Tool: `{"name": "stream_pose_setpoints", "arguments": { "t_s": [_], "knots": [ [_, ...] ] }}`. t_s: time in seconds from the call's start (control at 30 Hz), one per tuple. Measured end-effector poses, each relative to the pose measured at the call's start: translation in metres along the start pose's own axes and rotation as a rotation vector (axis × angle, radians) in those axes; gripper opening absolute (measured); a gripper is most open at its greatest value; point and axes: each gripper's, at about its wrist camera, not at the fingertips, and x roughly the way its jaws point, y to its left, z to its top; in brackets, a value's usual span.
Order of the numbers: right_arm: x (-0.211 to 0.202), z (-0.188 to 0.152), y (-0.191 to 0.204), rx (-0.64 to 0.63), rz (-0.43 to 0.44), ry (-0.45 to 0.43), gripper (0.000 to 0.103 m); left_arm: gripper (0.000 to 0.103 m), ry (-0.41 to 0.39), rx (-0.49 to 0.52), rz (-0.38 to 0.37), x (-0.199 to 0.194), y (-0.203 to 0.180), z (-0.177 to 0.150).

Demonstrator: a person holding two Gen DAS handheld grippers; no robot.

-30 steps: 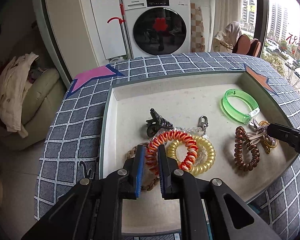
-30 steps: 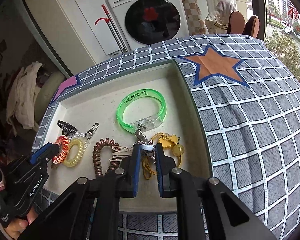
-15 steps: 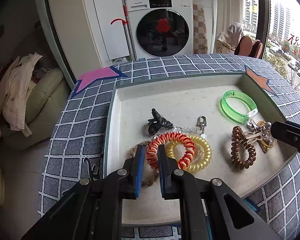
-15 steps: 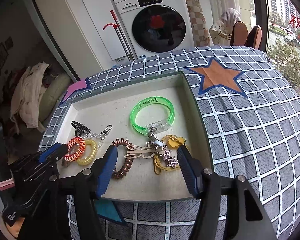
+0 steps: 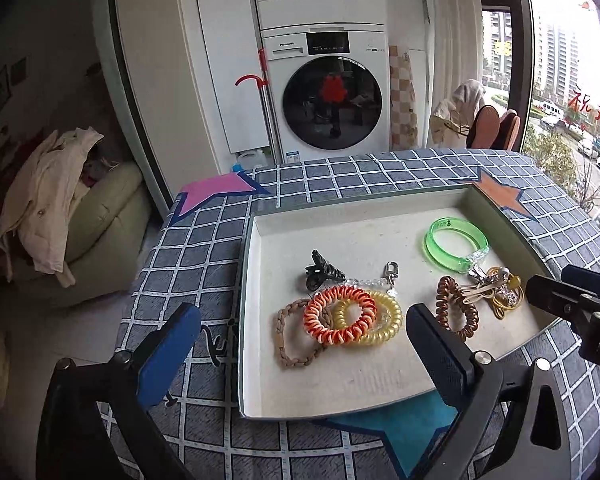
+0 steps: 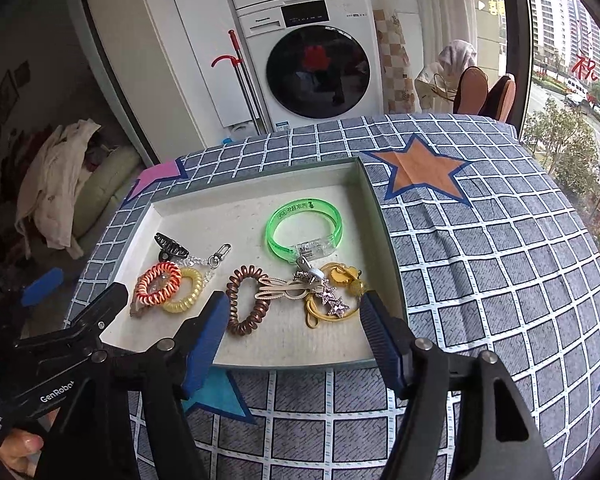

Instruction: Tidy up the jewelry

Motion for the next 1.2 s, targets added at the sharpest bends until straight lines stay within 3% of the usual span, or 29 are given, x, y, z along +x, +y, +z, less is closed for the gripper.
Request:
{"name": "stream_pose_setpoints", "arguments": {
  "t_s": [0.2,0.47,1.2],
  "knots": [
    [-0.016,-0.014,0.005,-0.04,-0.018,-0.036,0.085,0.103,0.008,-0.027,-0.02,-0.016,0.003,-0.009],
    [-0.043,-0.037,0.007,-0.049,-0.049,-0.142,0.087,0.103,-0.001,-0.043,-0.038,-0.038,0.002,-0.024],
    [-0.074,-0.07,0.021,-0.109,-0.103,-0.152,0.087,0.103,-0.061,-0.081,0.052,-0.085,0.001,-0.071]
  ]
}}
